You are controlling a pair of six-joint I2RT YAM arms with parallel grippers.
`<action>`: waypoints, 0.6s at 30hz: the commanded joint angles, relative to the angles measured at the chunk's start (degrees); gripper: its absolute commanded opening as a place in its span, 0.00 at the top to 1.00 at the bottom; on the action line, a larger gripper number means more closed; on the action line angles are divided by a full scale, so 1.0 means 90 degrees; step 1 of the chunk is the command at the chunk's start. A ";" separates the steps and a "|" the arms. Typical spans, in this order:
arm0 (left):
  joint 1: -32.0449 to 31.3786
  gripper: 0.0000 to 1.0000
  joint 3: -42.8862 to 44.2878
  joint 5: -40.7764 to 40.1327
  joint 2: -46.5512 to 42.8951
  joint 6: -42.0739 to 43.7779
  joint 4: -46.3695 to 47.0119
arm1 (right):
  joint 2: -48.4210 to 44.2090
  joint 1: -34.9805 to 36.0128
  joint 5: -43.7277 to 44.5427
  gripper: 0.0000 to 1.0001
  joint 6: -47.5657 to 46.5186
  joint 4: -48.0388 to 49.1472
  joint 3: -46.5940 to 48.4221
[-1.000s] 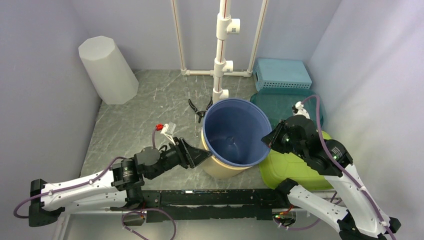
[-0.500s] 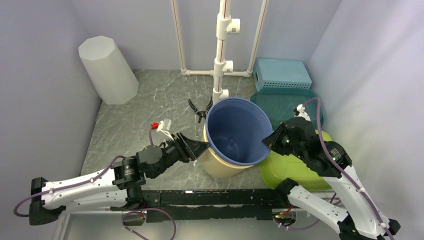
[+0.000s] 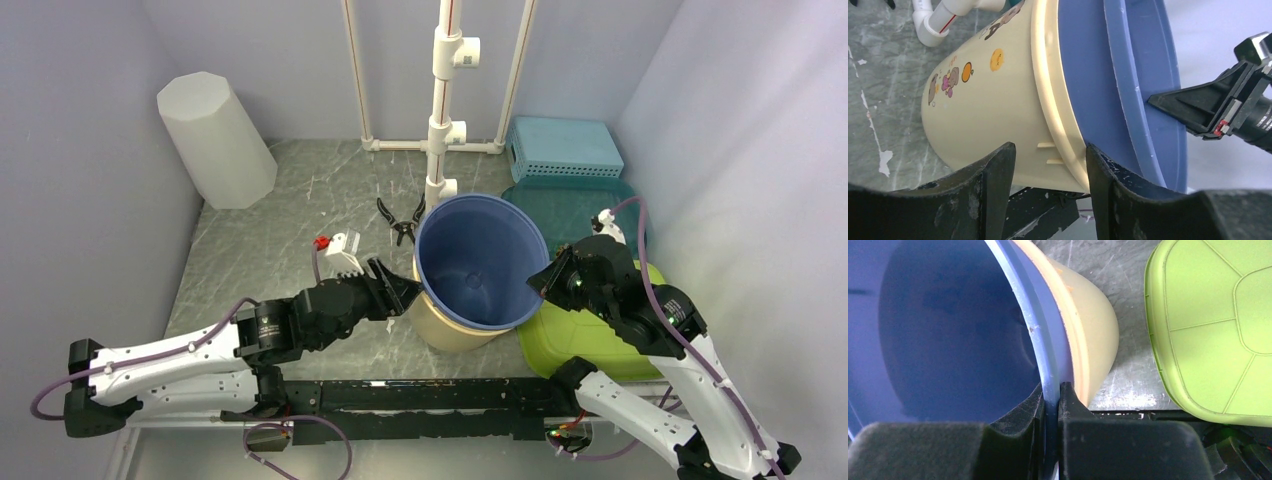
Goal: Turn the large container upside down
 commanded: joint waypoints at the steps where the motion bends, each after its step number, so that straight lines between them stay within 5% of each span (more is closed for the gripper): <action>1: -0.0156 0.41 0.0227 -0.0225 0.0490 0.0182 -0.0277 | -0.0256 0.0319 -0.3154 1.00 0.0446 0.2442 0.0474; 18: -0.0562 0.45 0.1132 -0.0569 0.1234 0.0590 -0.1458 | -0.0319 0.0318 -0.3506 1.00 0.0655 0.2740 0.0857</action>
